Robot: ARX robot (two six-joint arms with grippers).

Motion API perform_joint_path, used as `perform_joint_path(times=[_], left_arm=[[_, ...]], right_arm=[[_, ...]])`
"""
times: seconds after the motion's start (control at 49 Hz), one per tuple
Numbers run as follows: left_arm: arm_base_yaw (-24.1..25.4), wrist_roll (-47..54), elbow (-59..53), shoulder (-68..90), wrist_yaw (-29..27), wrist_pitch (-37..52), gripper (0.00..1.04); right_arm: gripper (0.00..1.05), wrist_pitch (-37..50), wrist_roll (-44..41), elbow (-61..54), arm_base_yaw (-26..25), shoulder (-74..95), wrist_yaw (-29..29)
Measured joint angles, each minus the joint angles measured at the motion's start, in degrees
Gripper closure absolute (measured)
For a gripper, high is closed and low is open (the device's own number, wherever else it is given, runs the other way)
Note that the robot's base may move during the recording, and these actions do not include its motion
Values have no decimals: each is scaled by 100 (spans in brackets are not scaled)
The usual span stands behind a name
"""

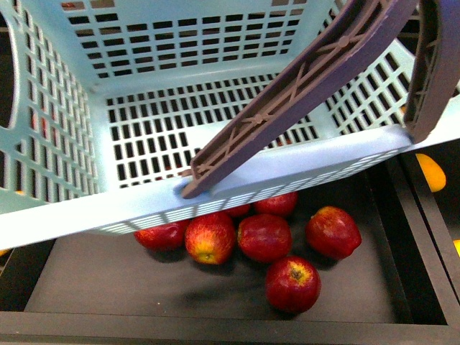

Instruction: Pick lemon and mango into basket

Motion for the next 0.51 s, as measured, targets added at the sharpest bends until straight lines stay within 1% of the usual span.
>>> perform_joint_path(times=[0.061, 0.163, 0.224, 0.306, 0.408, 0.51], left_arm=[[0, -7, 0, 0, 9, 0, 75], [-2, 0, 0, -2, 13, 4, 75], [-13, -7, 0, -2, 15, 4, 75], [-13, -2, 0, -2, -11, 4, 75], [-7, 0, 0, -2, -50, 4, 75], [-7, 4, 0, -2, -31, 4, 75]], right_arm=[[9, 503, 98, 127, -411, 566, -17], [9, 1215, 227, 308, -780, 1521, 127], [9, 1740, 396, 540, -940, 2627, 319], [9, 2199, 763, 778, -949, 3901, 557], [9, 2577, 1128, 1032, -879, 5018, 675], [9, 2990, 1681, 1499, -772, 6341, 850]])
